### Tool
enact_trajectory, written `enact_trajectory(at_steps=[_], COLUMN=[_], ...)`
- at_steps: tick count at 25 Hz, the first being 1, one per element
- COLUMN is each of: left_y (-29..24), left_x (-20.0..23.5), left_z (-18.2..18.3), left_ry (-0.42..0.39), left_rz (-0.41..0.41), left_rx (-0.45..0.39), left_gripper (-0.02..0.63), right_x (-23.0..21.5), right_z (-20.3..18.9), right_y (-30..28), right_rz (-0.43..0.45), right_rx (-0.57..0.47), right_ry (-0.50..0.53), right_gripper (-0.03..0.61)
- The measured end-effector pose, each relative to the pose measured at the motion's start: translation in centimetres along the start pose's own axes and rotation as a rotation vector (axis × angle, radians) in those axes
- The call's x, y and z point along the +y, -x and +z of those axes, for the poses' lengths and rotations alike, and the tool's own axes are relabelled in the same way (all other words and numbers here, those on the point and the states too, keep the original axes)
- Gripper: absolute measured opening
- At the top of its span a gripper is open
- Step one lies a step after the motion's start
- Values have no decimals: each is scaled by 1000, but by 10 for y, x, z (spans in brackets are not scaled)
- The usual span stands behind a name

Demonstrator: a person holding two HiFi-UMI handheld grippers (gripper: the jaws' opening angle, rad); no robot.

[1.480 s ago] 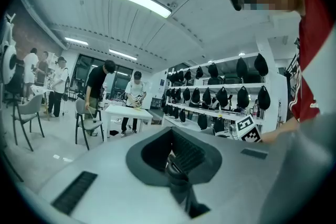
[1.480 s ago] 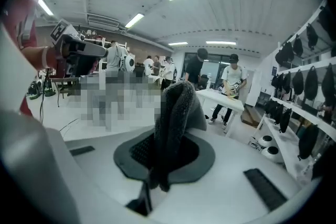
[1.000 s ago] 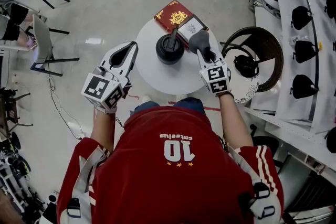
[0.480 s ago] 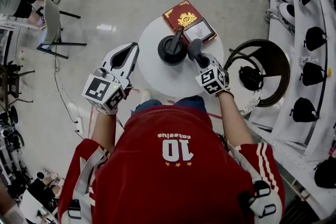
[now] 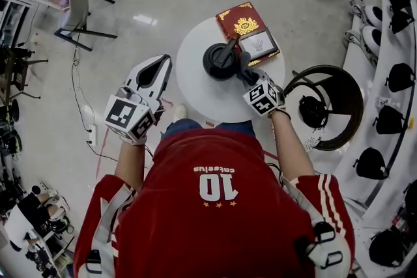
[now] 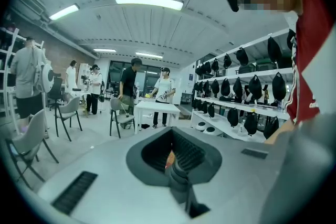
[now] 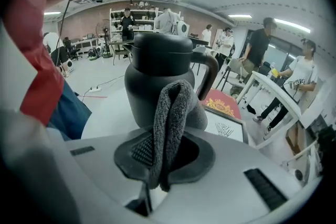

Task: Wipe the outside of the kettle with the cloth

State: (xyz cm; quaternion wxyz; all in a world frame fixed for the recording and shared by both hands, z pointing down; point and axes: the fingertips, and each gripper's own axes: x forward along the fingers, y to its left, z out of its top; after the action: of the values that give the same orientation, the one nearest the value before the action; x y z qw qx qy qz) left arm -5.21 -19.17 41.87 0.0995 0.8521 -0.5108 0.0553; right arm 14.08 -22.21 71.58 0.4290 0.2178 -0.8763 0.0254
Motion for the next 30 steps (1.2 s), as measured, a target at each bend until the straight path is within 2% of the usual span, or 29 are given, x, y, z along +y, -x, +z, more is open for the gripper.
enact_trajectory(at_steps=[5, 9, 21, 30], left_y=[12, 18, 23, 45], left_x=[8, 12, 24, 52], left_z=[-4, -4, 8, 8], left_ry=[8, 5, -9, 3], left_rz=[36, 34, -80, -129], left_rx=[2, 2, -14, -26], left_gripper=[5, 6, 6, 5], right_x=[6, 15, 70, 102], right_z=[-8, -12, -14, 7], right_y=[-16, -20, -15, -25], right_rz=[34, 42, 47, 29], right_rx=[37, 52, 115, 140], right_ry=[-46, -84, -147, -180], right_gripper=[44, 44, 44, 44])
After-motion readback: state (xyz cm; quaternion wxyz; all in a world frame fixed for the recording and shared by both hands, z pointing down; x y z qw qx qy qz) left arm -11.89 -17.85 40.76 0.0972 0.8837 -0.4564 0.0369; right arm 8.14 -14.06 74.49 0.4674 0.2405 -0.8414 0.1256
